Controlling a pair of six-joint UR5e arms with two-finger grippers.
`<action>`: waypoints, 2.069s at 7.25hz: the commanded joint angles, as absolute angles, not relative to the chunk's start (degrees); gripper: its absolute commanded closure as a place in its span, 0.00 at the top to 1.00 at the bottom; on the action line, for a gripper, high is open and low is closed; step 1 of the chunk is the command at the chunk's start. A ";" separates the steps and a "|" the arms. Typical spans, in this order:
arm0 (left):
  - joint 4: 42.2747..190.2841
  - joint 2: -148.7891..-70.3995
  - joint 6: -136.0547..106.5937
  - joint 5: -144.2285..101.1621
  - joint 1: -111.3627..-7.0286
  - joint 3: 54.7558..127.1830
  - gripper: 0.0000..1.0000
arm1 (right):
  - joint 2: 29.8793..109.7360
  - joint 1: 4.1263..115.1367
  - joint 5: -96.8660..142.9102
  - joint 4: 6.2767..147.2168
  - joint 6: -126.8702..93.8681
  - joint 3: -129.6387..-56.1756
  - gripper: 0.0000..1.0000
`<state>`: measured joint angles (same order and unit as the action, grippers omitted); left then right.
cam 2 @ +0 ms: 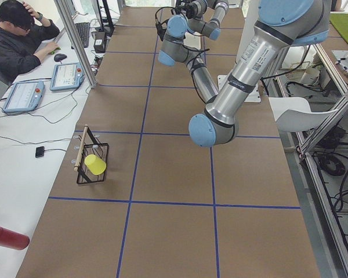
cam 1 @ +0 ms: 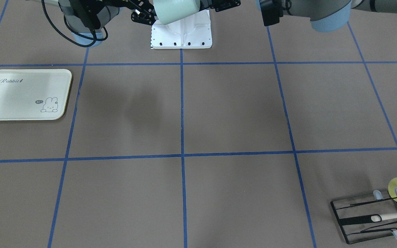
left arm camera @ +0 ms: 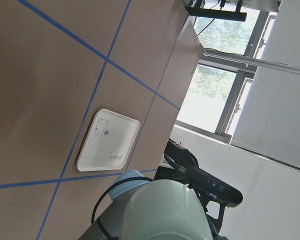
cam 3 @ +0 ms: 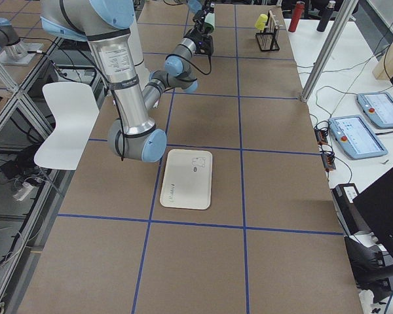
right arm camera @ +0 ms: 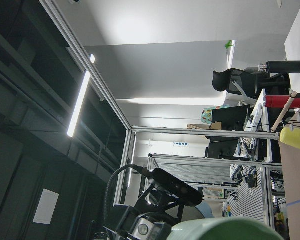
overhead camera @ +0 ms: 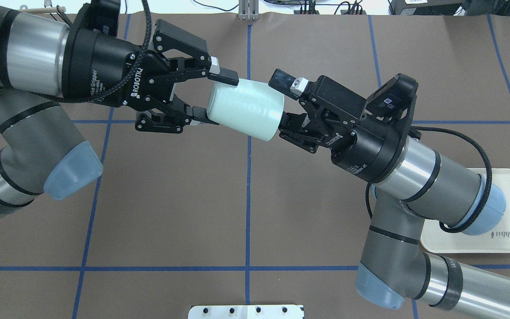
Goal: Left arm grabs green cup and hands to right arm on tray
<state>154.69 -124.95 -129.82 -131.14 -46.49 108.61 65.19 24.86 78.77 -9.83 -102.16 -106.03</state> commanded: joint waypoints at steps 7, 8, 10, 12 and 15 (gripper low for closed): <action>154.78 -125.76 -128.41 -131.13 -46.49 108.72 1.00 | 65.57 24.00 78.84 -9.93 -102.22 -107.93 0.00; 154.86 -125.95 -128.32 -131.13 -46.49 108.72 1.00 | 65.65 23.99 78.66 -10.02 -102.30 -108.02 0.00; 155.74 -126.04 -121.32 -131.05 -47.28 108.63 1.00 | 66.61 23.99 78.66 -10.28 -102.39 -108.63 0.00; 155.74 -125.77 -120.85 -130.26 -47.81 108.11 1.00 | 68.81 24.08 78.84 -10.28 -102.57 -110.74 0.00; 155.31 -124.72 -119.10 -130.34 -49.56 107.84 1.00 | 71.88 26.62 78.66 -8.54 -102.57 -110.48 0.00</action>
<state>155.54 -125.02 -119.77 -130.29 -48.92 107.90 70.52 25.28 78.72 -9.49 -102.56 -110.58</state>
